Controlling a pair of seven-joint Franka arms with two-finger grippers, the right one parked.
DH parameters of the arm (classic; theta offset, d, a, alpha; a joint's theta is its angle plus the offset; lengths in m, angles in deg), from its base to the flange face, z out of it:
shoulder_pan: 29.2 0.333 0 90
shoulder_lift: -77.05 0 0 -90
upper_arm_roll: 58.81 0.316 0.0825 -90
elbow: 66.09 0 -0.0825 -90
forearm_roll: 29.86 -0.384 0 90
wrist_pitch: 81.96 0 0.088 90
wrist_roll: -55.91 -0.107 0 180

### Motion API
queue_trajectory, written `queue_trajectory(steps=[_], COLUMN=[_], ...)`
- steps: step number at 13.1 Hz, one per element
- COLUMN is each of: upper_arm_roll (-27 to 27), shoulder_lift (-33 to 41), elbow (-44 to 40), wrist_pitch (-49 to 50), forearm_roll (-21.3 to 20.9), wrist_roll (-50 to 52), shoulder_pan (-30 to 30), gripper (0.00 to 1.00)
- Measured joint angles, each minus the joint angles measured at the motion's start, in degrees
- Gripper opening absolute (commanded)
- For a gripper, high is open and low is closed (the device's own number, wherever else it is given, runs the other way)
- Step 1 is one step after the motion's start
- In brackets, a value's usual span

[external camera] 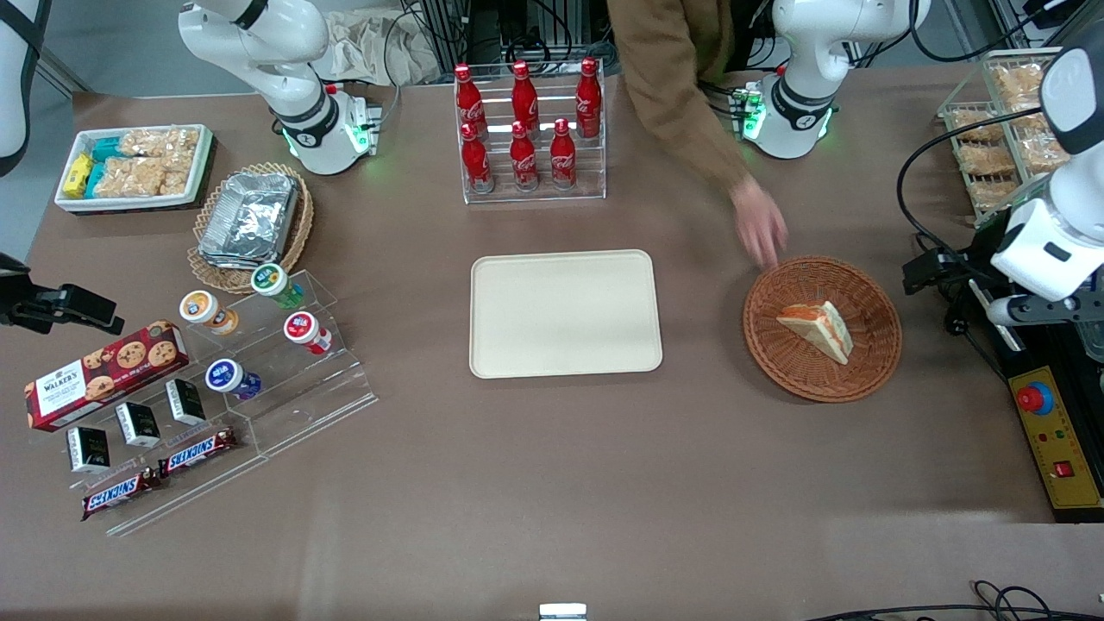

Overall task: Place sandwich from basket to tray
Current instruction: 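Move the left gripper over the wrapped sandwich in the wicker basket, then lower the open left gripper around the wrapped sandwich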

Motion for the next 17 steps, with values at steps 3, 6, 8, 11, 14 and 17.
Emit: queue_trajectory(steps=[3, 6, 8, 11, 14, 17], upper_arm_roll=[-0.1, -0.2, -0.4, -0.3, -0.4, -0.6], shoulder_lift=[-0.8, -1.2, -0.7, 3.3, 5.5, 4.1], elbow=[-0.8, -0.3, 2.0, 12.3, 22.1, 28.7], wrist_pitch=[0.4, 1.2, 0.4, -8.2, -16.9, -24.3], forearm_roll=[0.0, -0.2, -0.5, -0.5, -0.5, -0.6], wrist_roll=[0.1, 0.1, 0.3, 3.3, 13.8, 21.8], shoulder_pan=[-0.2, -0.3, -0.3, -0.1, -0.2, -0.3], gripper=[1.00, 1.00, 1.00, 1.00, 1.00, 1.00])
